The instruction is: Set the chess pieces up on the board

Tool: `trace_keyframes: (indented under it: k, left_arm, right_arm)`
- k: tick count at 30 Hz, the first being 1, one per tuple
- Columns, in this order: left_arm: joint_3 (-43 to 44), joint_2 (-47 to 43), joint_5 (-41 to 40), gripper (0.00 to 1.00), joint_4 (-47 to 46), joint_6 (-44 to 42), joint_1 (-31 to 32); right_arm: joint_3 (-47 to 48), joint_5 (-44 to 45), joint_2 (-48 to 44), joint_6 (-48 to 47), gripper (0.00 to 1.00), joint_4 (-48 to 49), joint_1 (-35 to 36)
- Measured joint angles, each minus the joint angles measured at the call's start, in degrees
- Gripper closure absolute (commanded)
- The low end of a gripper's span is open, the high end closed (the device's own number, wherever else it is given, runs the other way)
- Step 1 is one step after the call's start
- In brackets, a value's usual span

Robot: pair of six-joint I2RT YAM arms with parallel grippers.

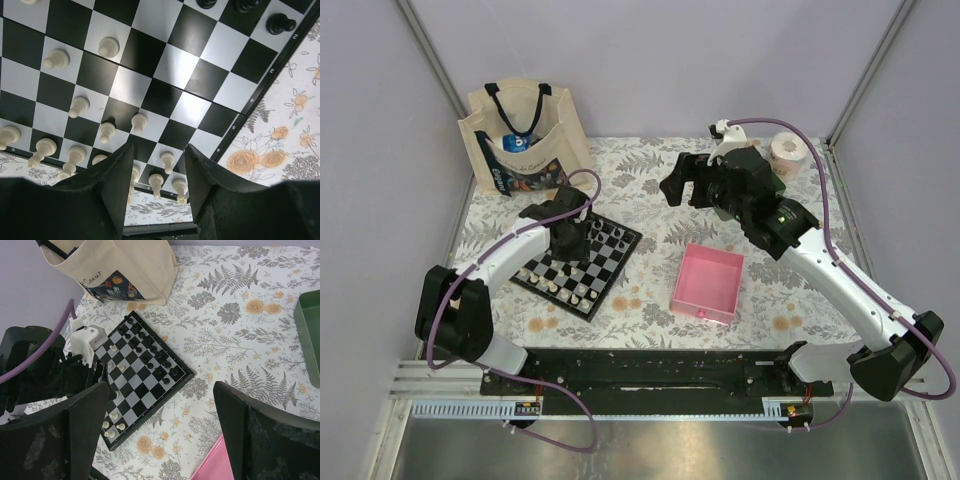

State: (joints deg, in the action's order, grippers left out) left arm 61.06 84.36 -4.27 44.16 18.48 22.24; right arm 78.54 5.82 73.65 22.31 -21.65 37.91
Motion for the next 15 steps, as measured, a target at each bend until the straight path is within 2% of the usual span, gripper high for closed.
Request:
trace_keyframes:
  k: [1, 3, 15]
  left_arm:
    - [0.02, 0.61, -0.26, 0.53, 0.0, 0.15, 0.11]
    - [0.02, 1.49, -0.81, 0.65, -0.02, 0.24, 0.17]
    - [0.02, 4.92, -2.73, 0.59, -0.55, 1.44, 0.17]
  right_arm:
    - [-0.15, -0.15, 0.0, 0.0, 0.06, 0.04, -0.09]
    - [-0.28, -0.55, 0.0, 0.0, 0.06, 0.11, -0.24]
    - [-0.46, -1.46, 0.02, 0.04, 0.07, 1.03, -0.61]
